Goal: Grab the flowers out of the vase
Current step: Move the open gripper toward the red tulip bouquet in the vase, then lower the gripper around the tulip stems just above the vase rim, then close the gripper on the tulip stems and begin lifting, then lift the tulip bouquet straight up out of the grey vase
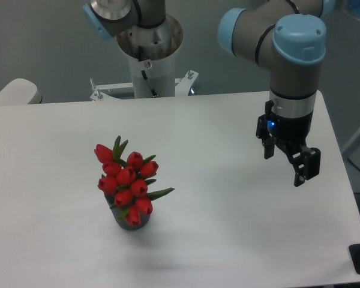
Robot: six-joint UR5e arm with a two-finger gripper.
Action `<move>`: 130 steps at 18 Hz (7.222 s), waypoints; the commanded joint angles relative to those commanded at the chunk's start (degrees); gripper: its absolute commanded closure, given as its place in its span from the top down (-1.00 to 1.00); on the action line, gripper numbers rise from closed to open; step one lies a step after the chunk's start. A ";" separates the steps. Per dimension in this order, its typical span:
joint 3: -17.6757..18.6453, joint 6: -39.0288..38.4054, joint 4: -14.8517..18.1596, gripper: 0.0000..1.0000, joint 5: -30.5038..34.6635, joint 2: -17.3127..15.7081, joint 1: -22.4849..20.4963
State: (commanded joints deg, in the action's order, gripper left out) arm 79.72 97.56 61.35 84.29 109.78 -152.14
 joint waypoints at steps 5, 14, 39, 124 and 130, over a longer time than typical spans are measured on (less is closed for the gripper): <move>1.14 -0.79 0.00 1.00 -0.09 -0.09 0.96; 7.11 -2.36 0.35 1.00 -7.09 -1.84 1.23; 28.65 -22.06 -4.74 1.00 -53.00 -6.24 1.05; 21.27 -42.89 -13.27 -0.40 -58.71 -12.74 5.36; 19.43 -43.07 -13.27 -0.42 -58.80 -12.74 4.22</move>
State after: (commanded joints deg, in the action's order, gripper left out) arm 99.15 54.49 48.08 25.49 97.03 -147.92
